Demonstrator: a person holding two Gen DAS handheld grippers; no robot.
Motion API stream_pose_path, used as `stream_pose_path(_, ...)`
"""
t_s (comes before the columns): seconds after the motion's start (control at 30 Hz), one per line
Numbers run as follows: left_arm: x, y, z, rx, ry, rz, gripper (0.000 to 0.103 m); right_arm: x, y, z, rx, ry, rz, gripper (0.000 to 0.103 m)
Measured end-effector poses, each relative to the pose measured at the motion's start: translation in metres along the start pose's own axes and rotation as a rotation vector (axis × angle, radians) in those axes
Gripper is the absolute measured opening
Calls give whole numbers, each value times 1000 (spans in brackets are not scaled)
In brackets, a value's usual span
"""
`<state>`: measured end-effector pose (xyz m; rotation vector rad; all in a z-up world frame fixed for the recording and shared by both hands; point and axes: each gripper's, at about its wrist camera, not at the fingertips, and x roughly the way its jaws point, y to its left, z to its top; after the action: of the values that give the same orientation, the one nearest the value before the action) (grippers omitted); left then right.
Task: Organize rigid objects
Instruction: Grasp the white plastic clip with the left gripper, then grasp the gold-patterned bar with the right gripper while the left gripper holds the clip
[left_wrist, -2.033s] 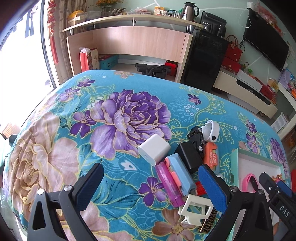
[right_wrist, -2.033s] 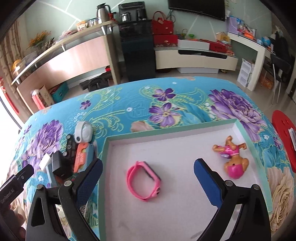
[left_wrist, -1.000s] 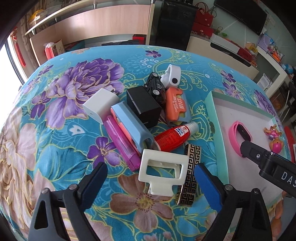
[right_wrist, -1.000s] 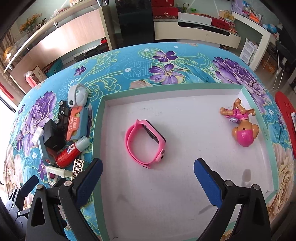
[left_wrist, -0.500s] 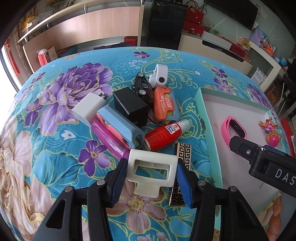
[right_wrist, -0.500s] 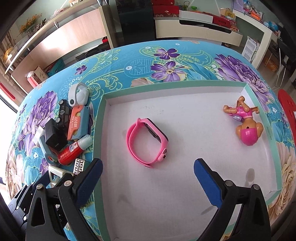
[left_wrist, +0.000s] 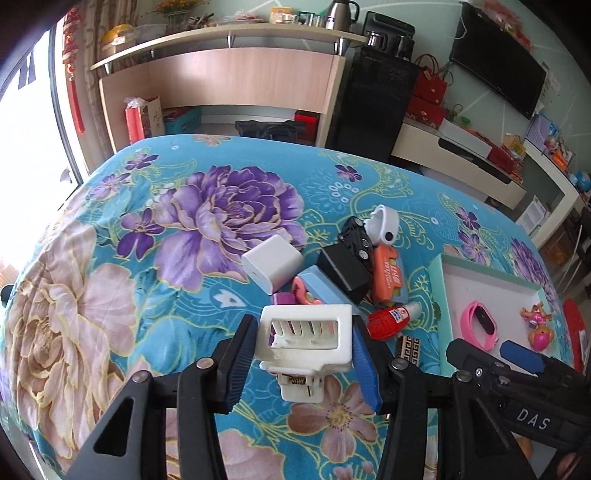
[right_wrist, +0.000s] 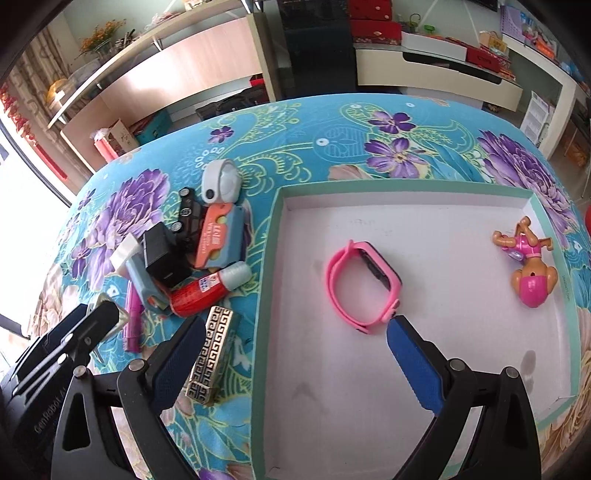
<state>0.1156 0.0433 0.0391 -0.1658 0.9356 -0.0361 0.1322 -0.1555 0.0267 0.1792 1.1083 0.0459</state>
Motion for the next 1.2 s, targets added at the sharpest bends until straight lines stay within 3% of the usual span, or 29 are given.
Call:
stream_pose_path(0.23, 5, 16, -2, -39, 17, 29, 53, 5, 31, -7, -105, 24, 61, 85)
stream_pose_path(0.33, 6, 19, -3, -48, 21, 34, 53, 7, 41, -10, -138, 34, 86, 76)
stream_pose_path(0.6, 12, 26, -4, -71, 47, 53, 53, 12, 50, -14, -159, 46, 72, 73)
stream_pose_path(0.67, 13, 28, -4, -76, 48, 54, 53, 9, 49, -13, -160, 35, 84, 58)
stream_pose_path(0.73, 13, 29, -5, -79, 51, 56, 53, 5, 51, -13, -164, 30, 116, 53)
stream_pose_path(1.1, 23, 35, -8, -89, 85, 79, 53, 29, 61, -21, -195, 111, 69, 47)
stream_pose_path(1.2, 27, 36, -10, -89, 97, 89, 53, 38, 64, -24, -209, 140, 48, 39)
